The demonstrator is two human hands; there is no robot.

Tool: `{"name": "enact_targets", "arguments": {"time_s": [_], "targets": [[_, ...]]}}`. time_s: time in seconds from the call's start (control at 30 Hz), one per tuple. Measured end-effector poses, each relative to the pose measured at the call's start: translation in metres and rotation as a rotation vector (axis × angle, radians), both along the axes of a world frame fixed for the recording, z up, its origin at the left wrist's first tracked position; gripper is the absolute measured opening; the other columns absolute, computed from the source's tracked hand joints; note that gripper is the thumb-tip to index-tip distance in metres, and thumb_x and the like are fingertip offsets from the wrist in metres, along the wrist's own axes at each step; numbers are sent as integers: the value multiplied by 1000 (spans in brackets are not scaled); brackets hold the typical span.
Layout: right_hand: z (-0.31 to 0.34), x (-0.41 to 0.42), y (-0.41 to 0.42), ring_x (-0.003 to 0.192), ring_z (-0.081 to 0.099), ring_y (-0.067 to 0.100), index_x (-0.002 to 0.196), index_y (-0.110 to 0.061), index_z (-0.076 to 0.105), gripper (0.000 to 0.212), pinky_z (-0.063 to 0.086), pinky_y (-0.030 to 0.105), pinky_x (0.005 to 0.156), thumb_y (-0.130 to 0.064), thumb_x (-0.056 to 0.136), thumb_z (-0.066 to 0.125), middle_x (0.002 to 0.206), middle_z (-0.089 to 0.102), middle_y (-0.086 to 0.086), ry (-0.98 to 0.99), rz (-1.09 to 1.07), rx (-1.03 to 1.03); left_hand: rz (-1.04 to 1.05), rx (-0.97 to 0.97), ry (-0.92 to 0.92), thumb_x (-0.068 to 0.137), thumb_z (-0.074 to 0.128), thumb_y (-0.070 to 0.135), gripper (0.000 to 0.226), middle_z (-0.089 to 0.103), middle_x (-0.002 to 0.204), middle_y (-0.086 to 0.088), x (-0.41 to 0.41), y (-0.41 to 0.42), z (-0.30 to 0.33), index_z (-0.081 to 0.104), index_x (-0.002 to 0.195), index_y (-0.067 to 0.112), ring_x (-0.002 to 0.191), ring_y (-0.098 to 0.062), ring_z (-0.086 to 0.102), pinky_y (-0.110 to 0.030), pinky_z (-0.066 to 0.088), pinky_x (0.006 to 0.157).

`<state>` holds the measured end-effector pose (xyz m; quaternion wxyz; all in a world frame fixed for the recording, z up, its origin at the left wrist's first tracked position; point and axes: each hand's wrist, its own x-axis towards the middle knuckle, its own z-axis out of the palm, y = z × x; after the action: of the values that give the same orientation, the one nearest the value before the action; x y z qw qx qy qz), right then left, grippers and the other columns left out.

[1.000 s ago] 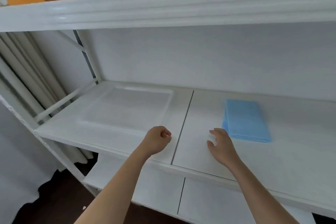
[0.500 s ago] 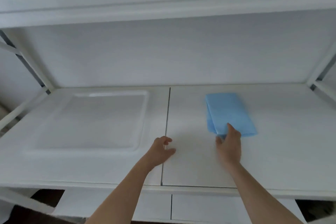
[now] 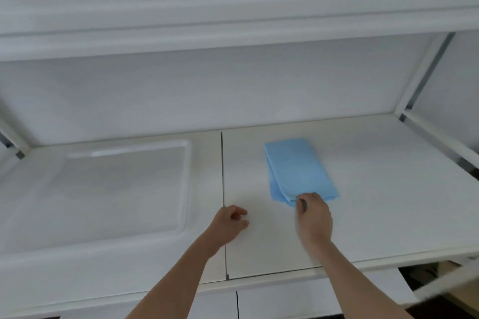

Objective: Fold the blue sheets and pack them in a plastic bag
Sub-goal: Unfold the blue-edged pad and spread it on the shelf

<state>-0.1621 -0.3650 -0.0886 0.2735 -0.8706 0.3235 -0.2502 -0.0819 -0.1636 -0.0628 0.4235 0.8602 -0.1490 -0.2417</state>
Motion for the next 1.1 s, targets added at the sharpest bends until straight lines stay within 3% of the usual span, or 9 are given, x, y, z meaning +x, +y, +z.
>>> {"name": "enact_targets", "arguments": {"time_s": [0.2,0.33,0.43,0.53,0.7,0.9,0.97,1.03,1.1], "targets": [[-6,-15,18,70,53,17,79,-22,55,12,48,35,56,-15,88,55,78,56,-7,-33,68,-58,35,-44,5,88,64,19,22,53,101,-1,3,-10,-2,63,109,18,76,-3,48,-8,39,64],[-3,-16,24,71,46,17,79,-21,55,13,34,30,60,-16,90,51,70,57,-8,-73,200,-280,38,-57,37,93,55,22,18,58,97,3,7,-14,3,63,109,17,82,-8,53,-12,41,65],[-4,-18,27,72,47,11,90,-20,54,20,36,26,63,-26,94,36,78,55,-9,-157,242,-149,57,-74,89,94,52,26,14,59,86,2,11,-18,5,64,94,17,75,-13,51,-19,39,61],[-5,-21,30,71,52,13,96,-18,52,15,43,27,63,-17,99,37,82,53,-6,-244,184,-23,49,-82,185,92,56,33,20,52,80,-5,16,-20,7,60,83,15,70,-17,43,-26,33,62],[4,-22,29,58,50,12,94,-31,38,14,34,19,51,-21,100,31,71,51,-3,-389,38,121,83,-16,236,80,73,37,30,54,74,-2,22,-29,13,61,74,11,66,-16,49,-23,37,59],[6,-23,27,55,49,23,93,-30,36,12,33,25,47,-25,101,29,68,51,4,-445,-50,171,128,129,209,69,79,35,24,66,86,-10,23,-41,7,66,73,14,98,-31,65,-32,49,76],[5,-23,27,56,49,23,94,-27,36,11,34,27,48,-23,102,30,68,52,4,-452,-75,193,170,54,282,67,77,28,21,67,88,-12,21,-40,13,67,78,13,86,-29,65,-28,48,70],[6,-23,26,57,51,24,96,-25,37,10,37,33,48,-21,102,31,70,54,6,-455,-111,245,209,-89,383,74,72,15,12,59,73,-9,19,-37,23,61,72,11,60,-19,55,-18,42,51],[8,-24,25,59,54,23,101,-19,39,9,40,36,49,-21,102,30,73,56,7,-472,-148,312,273,-163,464,82,61,9,17,49,63,-4,20,-32,28,53,67,12,48,-14,43,-16,34,41]]}}
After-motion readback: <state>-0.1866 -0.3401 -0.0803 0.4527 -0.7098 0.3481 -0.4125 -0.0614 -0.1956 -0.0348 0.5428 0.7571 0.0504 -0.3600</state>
